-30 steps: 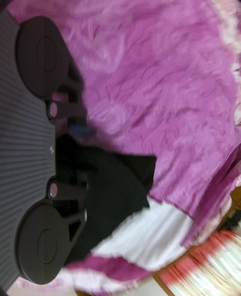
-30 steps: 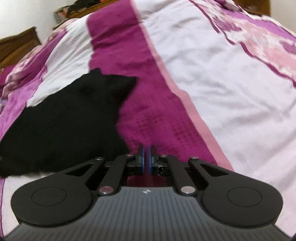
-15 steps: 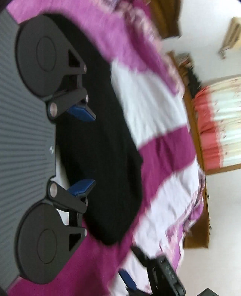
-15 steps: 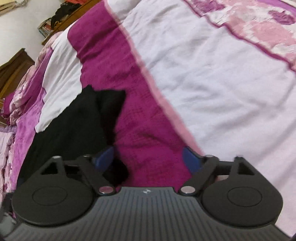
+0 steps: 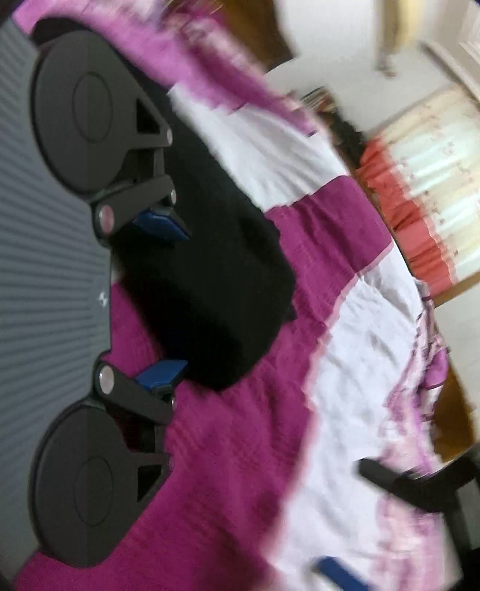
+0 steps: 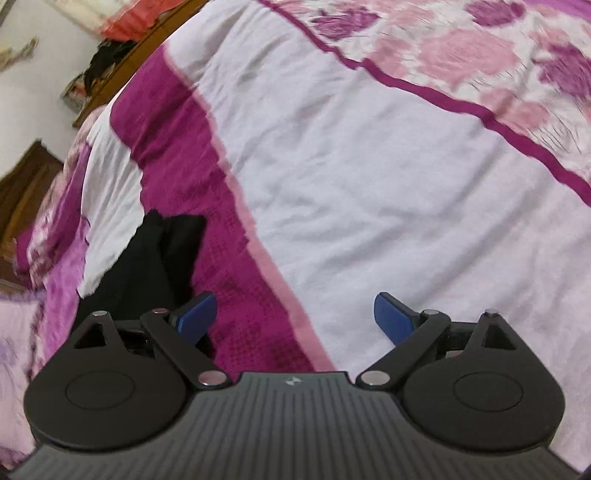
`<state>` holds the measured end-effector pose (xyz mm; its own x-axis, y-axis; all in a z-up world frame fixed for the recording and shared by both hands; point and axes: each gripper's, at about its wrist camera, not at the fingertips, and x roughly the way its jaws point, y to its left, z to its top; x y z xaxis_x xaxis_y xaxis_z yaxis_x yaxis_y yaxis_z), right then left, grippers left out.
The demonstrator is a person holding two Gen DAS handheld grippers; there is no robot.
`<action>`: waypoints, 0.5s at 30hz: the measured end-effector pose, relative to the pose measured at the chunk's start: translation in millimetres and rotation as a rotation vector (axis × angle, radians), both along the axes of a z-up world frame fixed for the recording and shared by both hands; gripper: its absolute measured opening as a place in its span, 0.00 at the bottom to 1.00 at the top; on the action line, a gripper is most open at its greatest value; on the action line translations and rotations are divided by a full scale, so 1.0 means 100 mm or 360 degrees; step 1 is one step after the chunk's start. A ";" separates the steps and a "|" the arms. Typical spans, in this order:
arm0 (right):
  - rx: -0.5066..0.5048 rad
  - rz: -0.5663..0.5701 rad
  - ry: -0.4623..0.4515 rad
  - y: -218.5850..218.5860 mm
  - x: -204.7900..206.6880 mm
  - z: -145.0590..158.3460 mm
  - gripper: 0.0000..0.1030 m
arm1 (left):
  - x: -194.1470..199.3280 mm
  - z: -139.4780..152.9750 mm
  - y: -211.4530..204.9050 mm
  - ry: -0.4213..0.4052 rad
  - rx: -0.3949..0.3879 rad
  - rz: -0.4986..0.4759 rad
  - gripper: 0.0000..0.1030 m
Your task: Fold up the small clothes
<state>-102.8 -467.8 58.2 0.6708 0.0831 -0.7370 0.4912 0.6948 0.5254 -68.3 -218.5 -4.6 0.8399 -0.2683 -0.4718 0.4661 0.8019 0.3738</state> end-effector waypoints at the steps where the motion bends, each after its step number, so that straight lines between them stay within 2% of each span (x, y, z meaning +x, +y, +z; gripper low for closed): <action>1: 0.0011 -0.0009 0.0000 -0.02 -0.02 0.00 0.93 | 0.01 0.02 0.02 0.0050 -0.0074 -0.0013 0.68; 2: 0.0016 -0.0006 -0.0003 -0.04 -0.04 -0.01 0.93 | 0.01 0.02 0.03 0.0068 -0.0101 -0.0019 0.68; 3: 0.0014 0.0003 -0.0004 -0.04 -0.05 -0.02 0.93 | -0.03 0.00 0.01 0.0058 -0.0076 -0.0029 0.68; 7: 0.0004 0.0023 0.0010 0.02 -0.06 -0.03 0.93 | 0.02 -0.05 -0.09 0.0048 0.0090 -0.0022 0.75; 9: 0.0006 0.0037 0.0016 0.07 -0.04 -0.04 0.93 | 0.09 -0.04 -0.14 0.0052 0.0137 0.0017 0.73; 10: 0.0005 0.0047 0.0019 0.09 -0.03 -0.04 0.93 | 0.13 -0.04 -0.15 0.0065 0.0134 0.0004 0.60; 12: 0.0003 0.0059 0.0022 0.14 0.00 -0.04 0.93 | 0.25 -0.03 -0.12 0.0149 0.0037 -0.0021 0.33; 13: 0.0002 0.0066 0.0022 0.16 0.01 -0.04 0.93 | 0.32 -0.02 -0.10 0.0172 -0.0001 -0.0002 0.27; 15: 0.0002 0.0078 0.0027 0.19 0.05 -0.05 0.93 | 0.41 0.01 0.00 0.0221 -0.0101 -0.0022 0.22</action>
